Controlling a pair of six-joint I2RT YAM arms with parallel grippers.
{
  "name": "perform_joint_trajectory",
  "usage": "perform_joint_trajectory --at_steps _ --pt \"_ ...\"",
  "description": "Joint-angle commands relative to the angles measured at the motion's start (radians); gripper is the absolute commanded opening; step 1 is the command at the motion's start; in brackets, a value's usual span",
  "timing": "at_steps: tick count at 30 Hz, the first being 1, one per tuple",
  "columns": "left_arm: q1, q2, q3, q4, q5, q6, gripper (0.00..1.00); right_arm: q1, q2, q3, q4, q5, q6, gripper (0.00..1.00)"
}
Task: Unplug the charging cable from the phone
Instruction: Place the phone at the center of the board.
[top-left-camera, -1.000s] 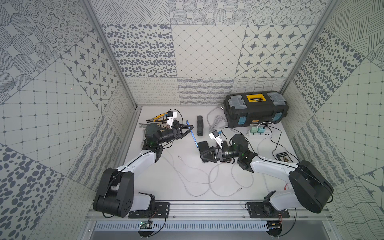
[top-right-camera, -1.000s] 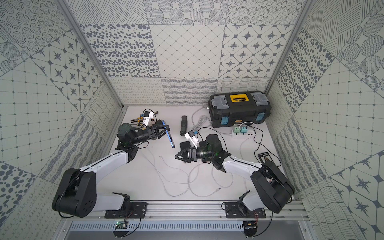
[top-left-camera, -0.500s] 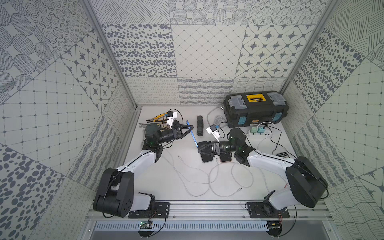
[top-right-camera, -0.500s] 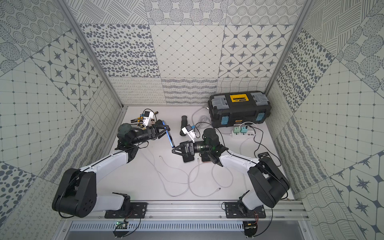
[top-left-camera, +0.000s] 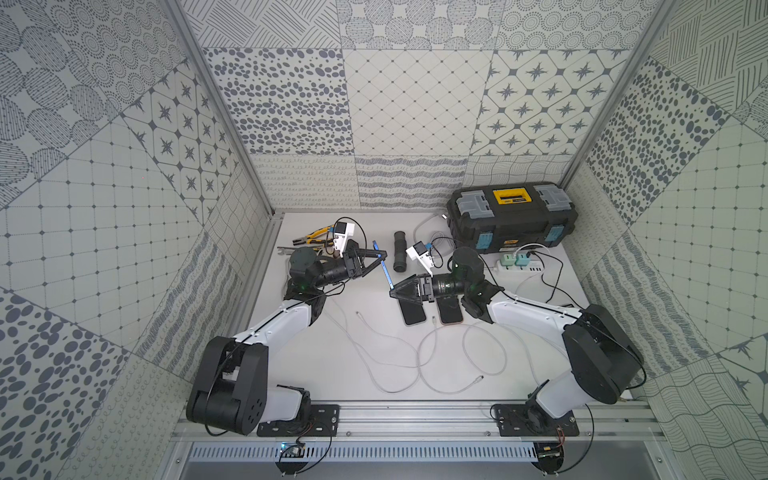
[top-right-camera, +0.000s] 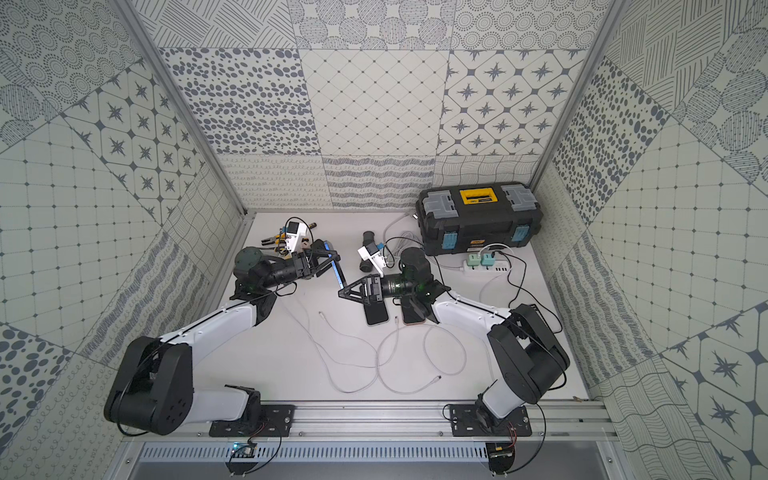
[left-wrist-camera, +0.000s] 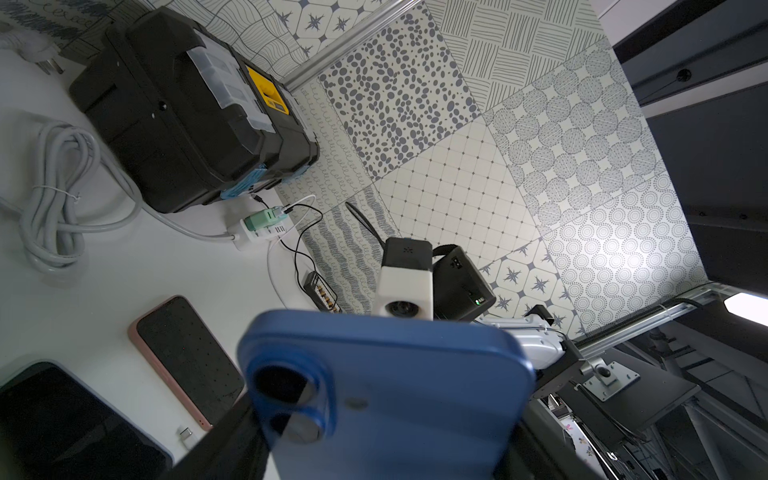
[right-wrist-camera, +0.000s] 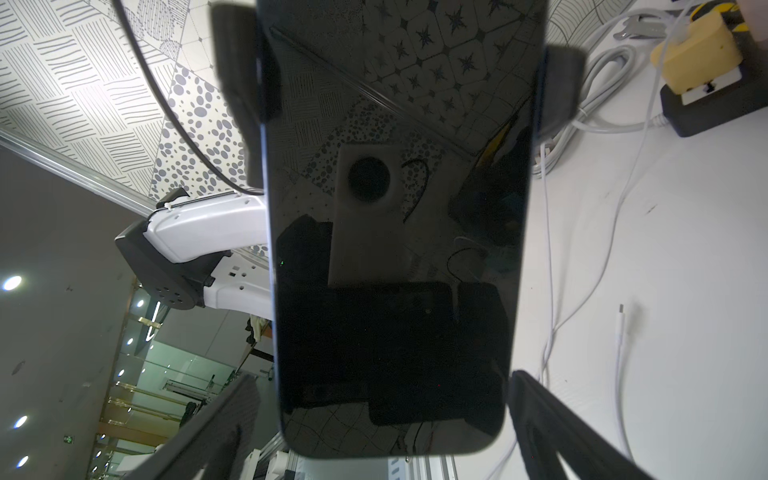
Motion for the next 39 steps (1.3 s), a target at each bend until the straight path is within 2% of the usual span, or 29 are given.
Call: perform_joint_trajectory --at_steps 1,12,18,20,21,22,23,24,28,32,34,36,39 --pt "0.001 -0.01 0.012 0.098 0.023 -0.007 0.13 -0.004 0.033 0.03 0.049 -0.015 0.024 0.88" --pt "0.001 -0.017 0.011 0.098 0.026 -0.006 0.14 -0.005 0.075 0.026 0.19 -0.014 0.117 0.66" --pt "0.0 -0.017 0.009 0.099 0.024 -0.005 0.23 -0.005 0.073 0.019 0.208 -0.013 0.123 0.51" --pt "0.0 -0.017 0.007 0.098 0.024 -0.003 0.34 -0.005 0.071 0.016 0.208 -0.013 0.121 0.47" --pt "0.0 -0.017 0.007 0.097 0.024 0.0 0.47 -0.005 0.071 0.016 0.21 -0.012 0.121 0.46" --pt "0.0 -0.019 0.006 0.094 0.024 0.003 0.65 -0.005 0.071 0.015 0.21 -0.011 0.12 0.45" --pt "0.001 -0.02 0.005 0.092 0.022 0.005 0.91 -0.005 0.07 0.014 0.209 -0.01 0.12 0.44" --pt "0.001 -0.024 0.005 0.088 0.021 0.014 0.97 -0.005 0.069 0.013 0.208 -0.008 0.118 0.43" --pt "0.001 -0.067 0.01 -0.072 -0.027 0.127 0.98 -0.005 0.052 0.012 0.176 0.014 0.094 0.41" --pt "0.002 -0.185 0.047 -0.505 -0.202 0.403 0.99 -0.004 0.02 0.015 0.062 0.053 0.02 0.39" --pt "0.001 -0.234 0.058 -0.647 -0.299 0.489 0.99 -0.002 0.009 0.021 -0.001 0.082 -0.01 0.36" --pt "0.001 -0.269 0.058 -0.729 -0.382 0.534 0.99 0.001 -0.003 0.023 -0.071 0.129 -0.042 0.32" --pt "0.003 -0.298 0.053 -0.779 -0.449 0.556 0.99 0.01 -0.018 0.013 -0.111 0.183 -0.073 0.28"
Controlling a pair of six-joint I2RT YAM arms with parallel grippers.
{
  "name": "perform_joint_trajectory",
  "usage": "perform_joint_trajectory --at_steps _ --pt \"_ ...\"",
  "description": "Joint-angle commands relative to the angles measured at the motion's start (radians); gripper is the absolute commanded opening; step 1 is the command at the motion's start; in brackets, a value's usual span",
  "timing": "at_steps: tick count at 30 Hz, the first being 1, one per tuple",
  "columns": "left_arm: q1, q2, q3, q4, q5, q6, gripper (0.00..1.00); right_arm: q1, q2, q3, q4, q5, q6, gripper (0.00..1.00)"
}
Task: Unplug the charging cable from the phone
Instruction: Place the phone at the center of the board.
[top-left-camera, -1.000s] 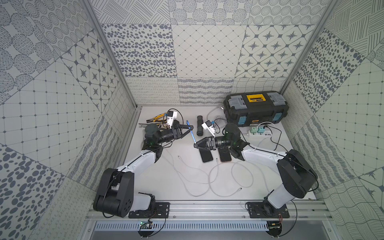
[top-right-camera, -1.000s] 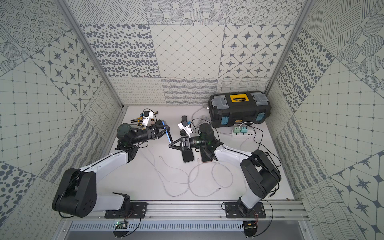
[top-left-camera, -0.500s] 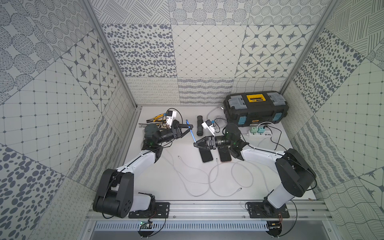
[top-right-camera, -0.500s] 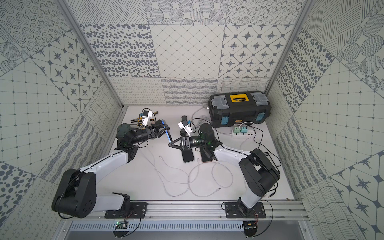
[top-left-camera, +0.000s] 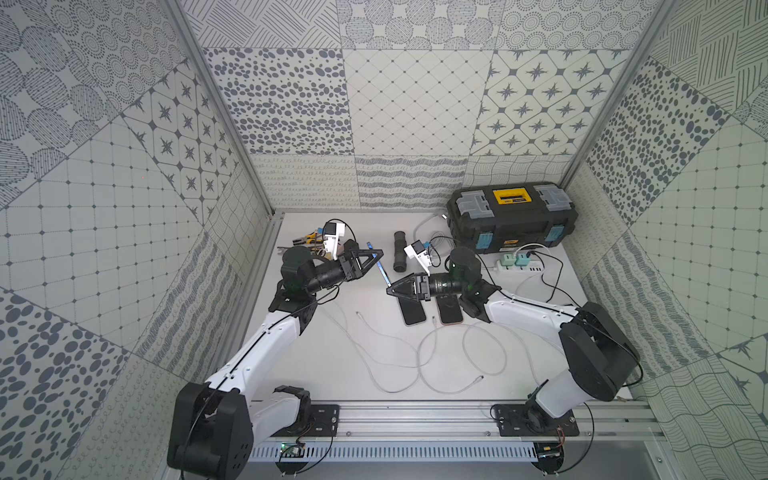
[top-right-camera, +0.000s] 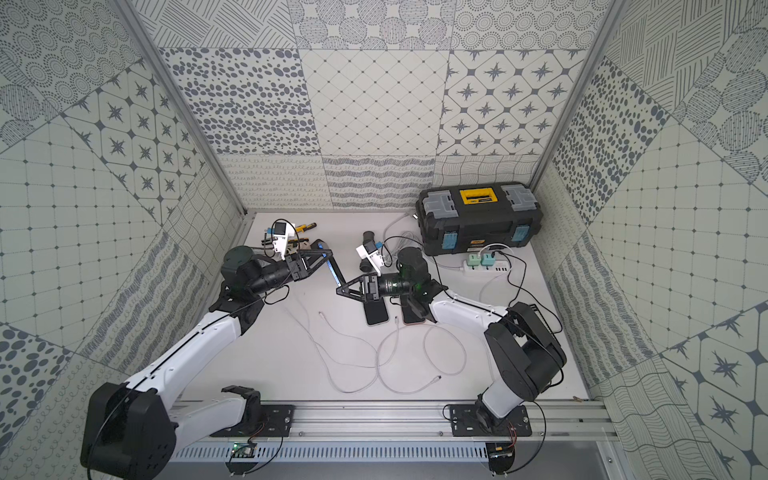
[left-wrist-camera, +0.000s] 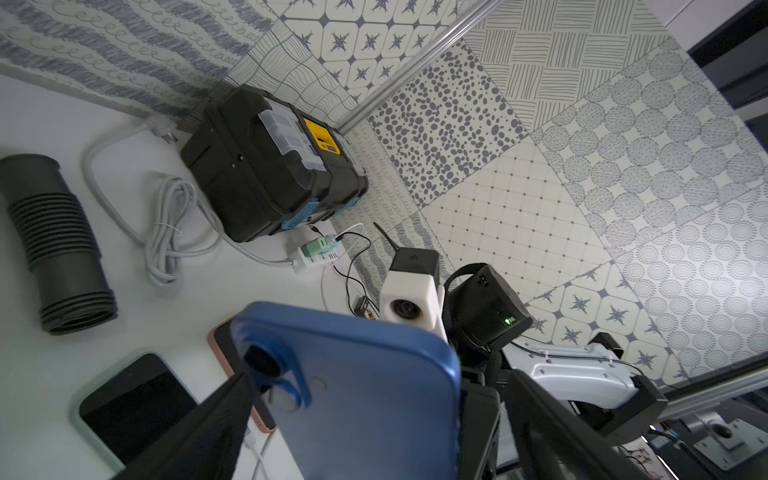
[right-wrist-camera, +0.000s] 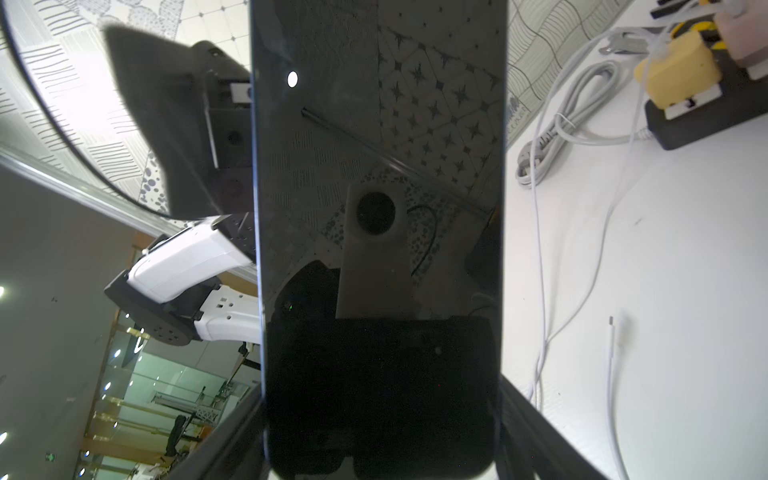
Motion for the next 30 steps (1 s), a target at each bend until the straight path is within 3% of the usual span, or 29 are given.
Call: perform_joint_trajectory --at_steps 1,6,10,19,30 --pt "0.003 -0.06 0.021 -0.301 -0.235 0.249 0.99 0.006 -0.03 0.0 -0.067 0.102 -0.06 0.26" --pt "0.004 -0.063 0.025 -0.35 -0.307 0.26 0.99 0.011 -0.039 -0.027 -0.016 0.117 -0.046 0.23" --pt "0.006 -0.079 0.018 -0.37 -0.372 0.262 0.99 0.032 -0.057 -0.028 -0.082 0.198 -0.08 0.19" --pt "0.008 -0.149 -0.015 -0.404 -0.52 0.264 0.99 0.164 -0.063 0.065 -0.446 0.634 -0.194 0.16" --pt "0.013 -0.164 -0.033 -0.407 -0.556 0.245 0.99 0.351 0.059 0.226 -0.722 1.132 -0.149 0.16"
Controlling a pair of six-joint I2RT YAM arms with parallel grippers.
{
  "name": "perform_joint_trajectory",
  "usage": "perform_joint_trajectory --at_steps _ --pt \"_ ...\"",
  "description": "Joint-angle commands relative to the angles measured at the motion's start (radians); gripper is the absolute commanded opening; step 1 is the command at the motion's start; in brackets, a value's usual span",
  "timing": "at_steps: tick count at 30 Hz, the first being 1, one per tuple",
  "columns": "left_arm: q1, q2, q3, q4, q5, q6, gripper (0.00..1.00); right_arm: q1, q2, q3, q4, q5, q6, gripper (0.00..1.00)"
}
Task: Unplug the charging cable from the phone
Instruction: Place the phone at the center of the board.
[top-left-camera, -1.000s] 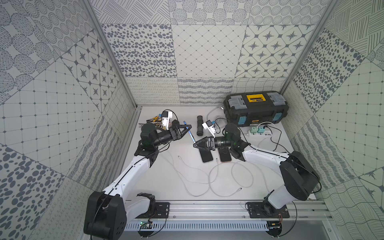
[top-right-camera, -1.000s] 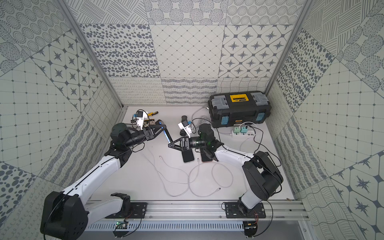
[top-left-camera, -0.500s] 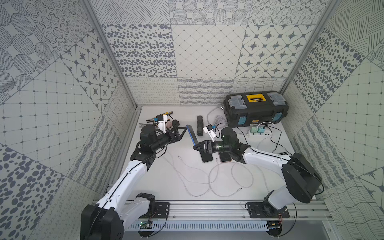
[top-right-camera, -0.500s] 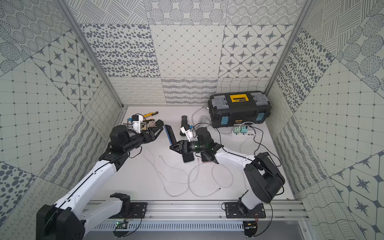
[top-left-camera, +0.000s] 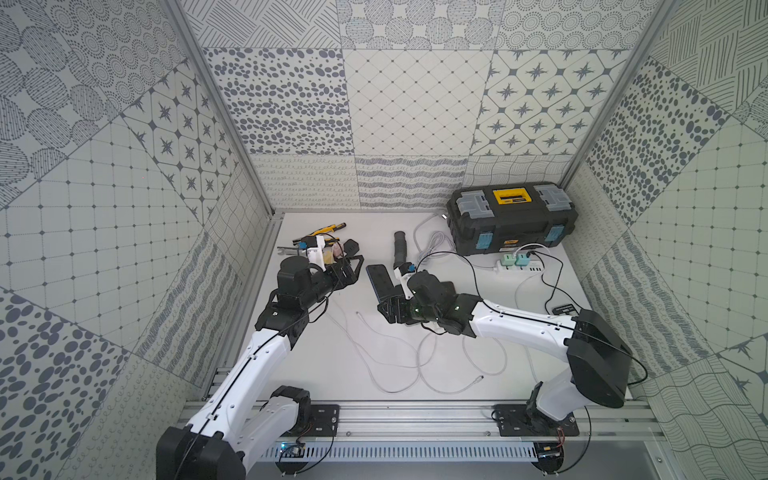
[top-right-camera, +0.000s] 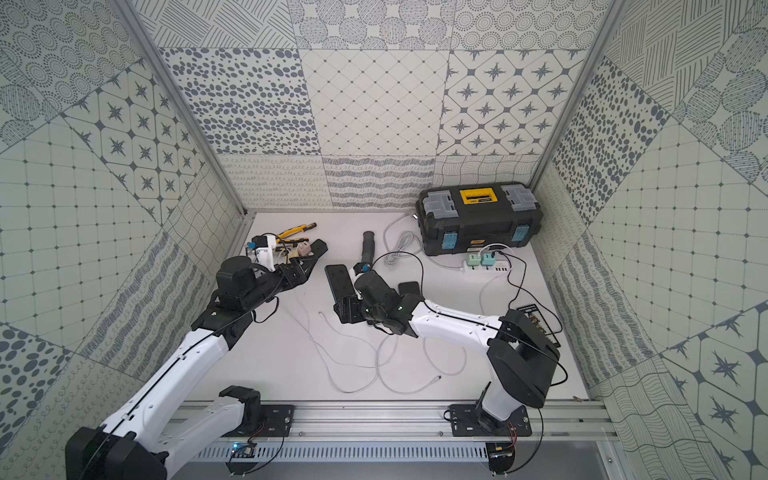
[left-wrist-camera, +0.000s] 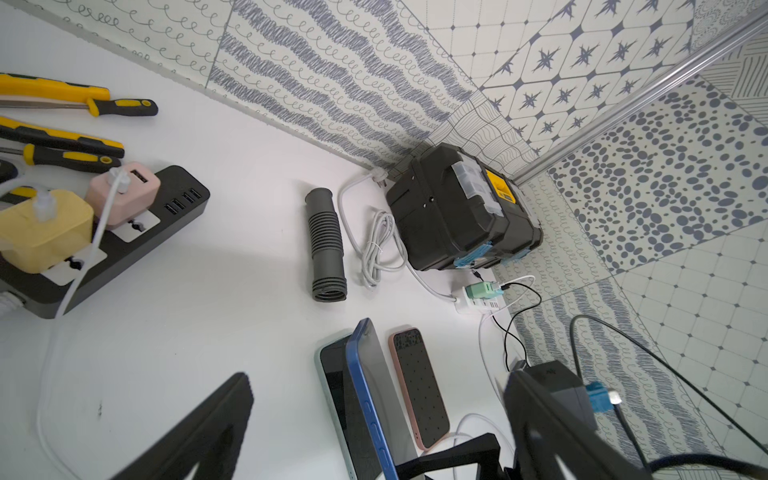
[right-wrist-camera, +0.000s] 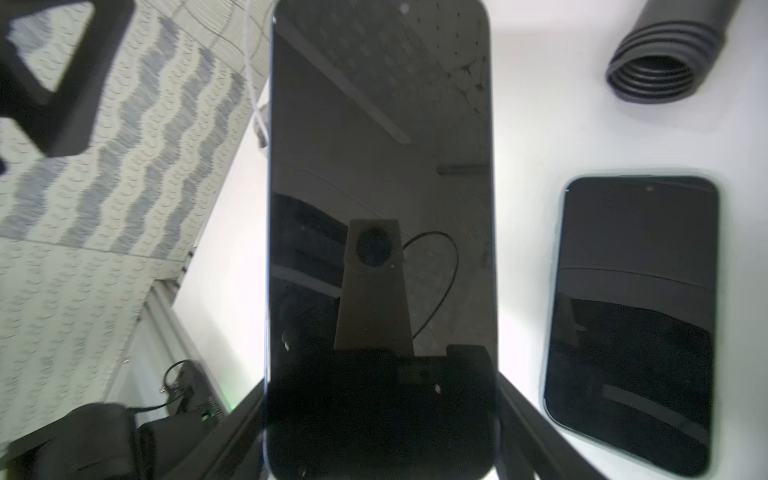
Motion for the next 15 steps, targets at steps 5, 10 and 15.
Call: perform_joint_trajectory --at_steps 5,10,15 --pt "0.007 -0.016 -0.016 0.0 -0.074 0.014 0.99 0.092 0.103 0.156 -0.156 0.33 0.013 0.16" --pt "0.008 -0.017 -0.02 0.0 -0.078 0.01 0.99 0.108 0.196 0.22 -0.199 0.363 0.018 0.15" --pt "0.011 -0.021 -0.02 -0.007 -0.078 0.016 0.99 0.116 0.25 0.237 -0.204 0.376 0.017 0.15"
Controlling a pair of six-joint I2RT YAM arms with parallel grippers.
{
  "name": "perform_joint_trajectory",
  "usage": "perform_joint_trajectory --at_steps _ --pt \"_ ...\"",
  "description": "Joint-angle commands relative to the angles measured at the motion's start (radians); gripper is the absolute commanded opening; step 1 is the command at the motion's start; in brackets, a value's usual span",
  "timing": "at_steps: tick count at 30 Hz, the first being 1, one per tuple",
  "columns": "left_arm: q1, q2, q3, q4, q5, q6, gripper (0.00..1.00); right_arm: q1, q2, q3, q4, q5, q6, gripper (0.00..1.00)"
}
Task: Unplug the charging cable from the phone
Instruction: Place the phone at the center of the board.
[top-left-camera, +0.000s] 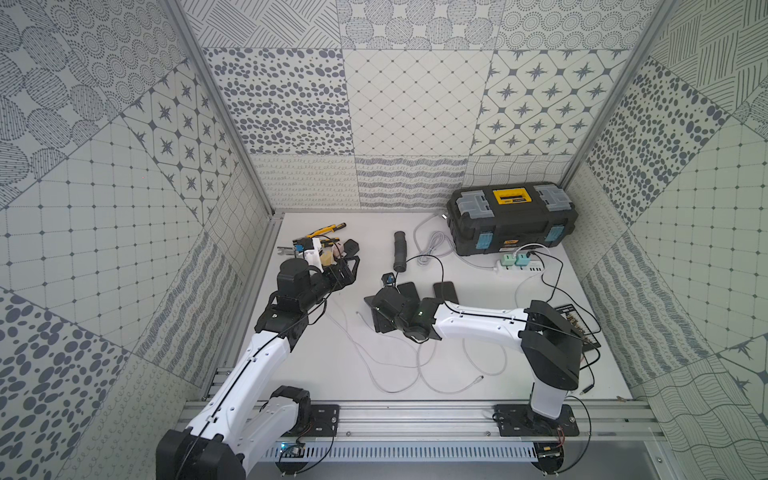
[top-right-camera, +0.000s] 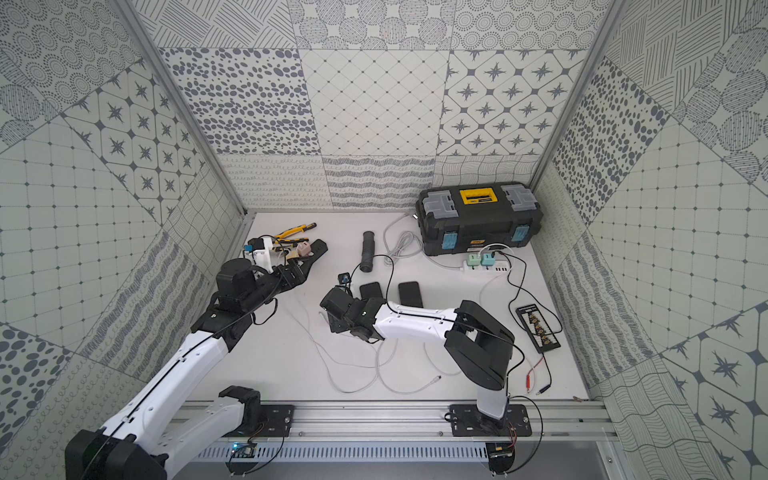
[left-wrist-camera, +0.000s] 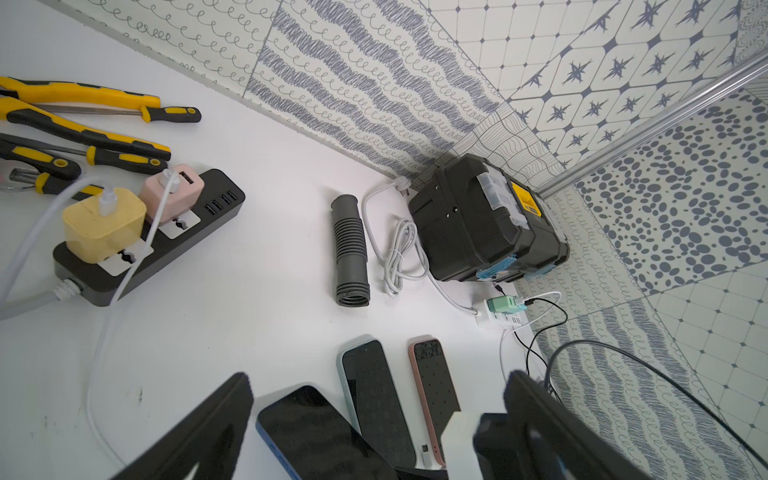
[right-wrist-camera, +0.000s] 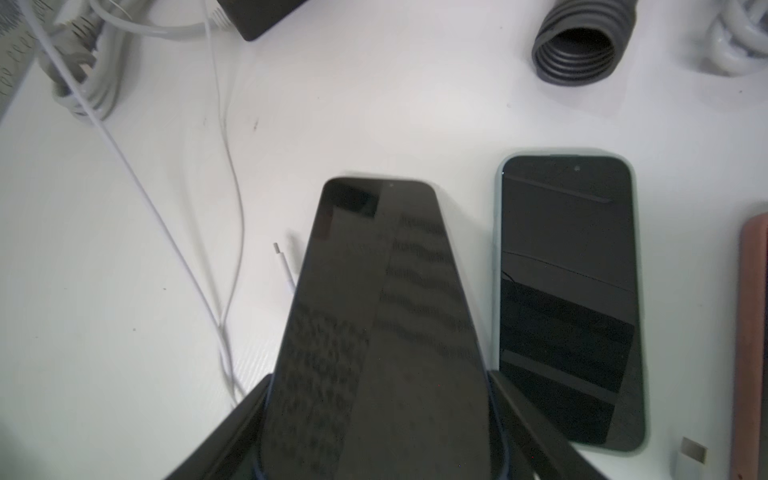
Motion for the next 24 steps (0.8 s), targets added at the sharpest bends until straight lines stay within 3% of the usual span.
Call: perform_joint_trajectory --at_steps 1,18,24 --pt "0.005 -0.01 -0.005 -0.001 -0.021 0.017 0.99 0.009 0.015 0.039 0.01 0.059 0.003 0.15" --pt "0.007 -0.004 -0.009 -0.005 -0.022 0.038 0.99 0.026 0.173 0.078 -0.011 0.0 0.004 0.24" --pt "0.008 -0.018 -0.013 -0.02 -0.043 0.053 0.99 0.025 0.196 0.091 -0.026 -0.008 0.008 0.33"
